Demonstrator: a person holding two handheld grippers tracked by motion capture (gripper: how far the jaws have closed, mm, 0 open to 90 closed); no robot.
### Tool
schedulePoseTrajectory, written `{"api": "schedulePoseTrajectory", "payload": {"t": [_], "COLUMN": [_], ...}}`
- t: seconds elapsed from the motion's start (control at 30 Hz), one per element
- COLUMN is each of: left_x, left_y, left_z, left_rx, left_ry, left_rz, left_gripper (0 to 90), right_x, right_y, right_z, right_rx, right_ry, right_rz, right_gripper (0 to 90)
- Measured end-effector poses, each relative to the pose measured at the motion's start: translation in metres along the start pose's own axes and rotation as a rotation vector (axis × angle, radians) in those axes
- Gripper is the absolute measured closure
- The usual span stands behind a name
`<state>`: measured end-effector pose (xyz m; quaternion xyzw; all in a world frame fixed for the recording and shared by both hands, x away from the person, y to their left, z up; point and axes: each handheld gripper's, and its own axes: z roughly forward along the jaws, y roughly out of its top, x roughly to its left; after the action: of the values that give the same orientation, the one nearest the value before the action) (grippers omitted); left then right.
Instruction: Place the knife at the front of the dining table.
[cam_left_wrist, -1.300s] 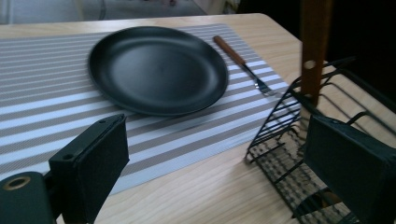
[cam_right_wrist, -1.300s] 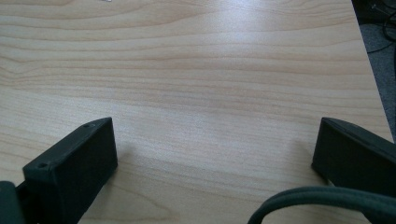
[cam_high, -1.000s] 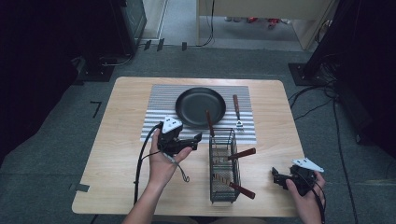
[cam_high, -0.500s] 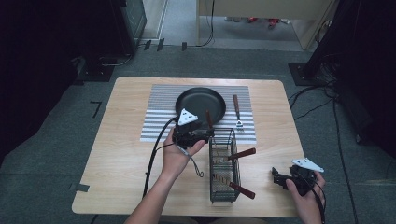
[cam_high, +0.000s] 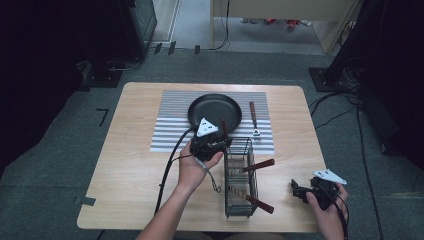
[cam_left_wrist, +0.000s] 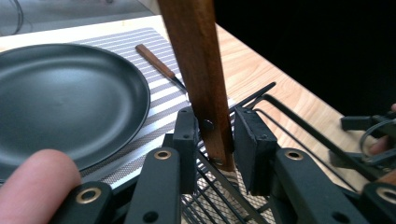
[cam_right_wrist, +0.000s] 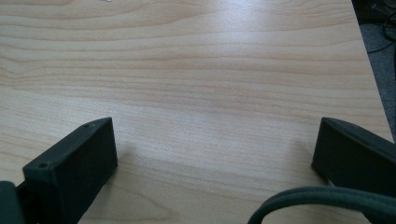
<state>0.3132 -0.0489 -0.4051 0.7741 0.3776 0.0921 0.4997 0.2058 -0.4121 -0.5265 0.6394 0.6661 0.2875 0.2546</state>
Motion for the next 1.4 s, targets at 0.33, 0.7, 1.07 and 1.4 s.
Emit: {"api": "schedulePoseTrajectory", "payload": {"t": [0.33, 0.7, 1.07, 1.4], "left_x": [0.001, 0.002, 0.011, 0.029], "left_y": [0.008, 0.023, 0.034, 0.029], "left_z": [-0.023, -0.054, -0.093, -0.124], "left_rx": [-0.067, -0.186, -0.305, -0.345], "left_ry": [-0.035, -0.063, -0.086, 0.014], "left_rz": [-0.017, -0.041, -0.081, -0.08], "left_gripper": [77.2, 77.3, 77.3, 77.3], "right_x": [0.0, 0.0, 0.0, 0.0], "right_y": [0.0, 0.0, 0.0, 0.0], "right_z": [0.0, 0.0, 0.0, 0.0], "right_rx": [-0.002, 0.0, -0.002, -0.001], "right_ry": [0.0, 0.0, 0.0, 0.0], "right_rz": [-0.002, -0.002, -0.003, -0.002], "right_gripper": [0.0, 0.0, 0.0, 0.0]}}
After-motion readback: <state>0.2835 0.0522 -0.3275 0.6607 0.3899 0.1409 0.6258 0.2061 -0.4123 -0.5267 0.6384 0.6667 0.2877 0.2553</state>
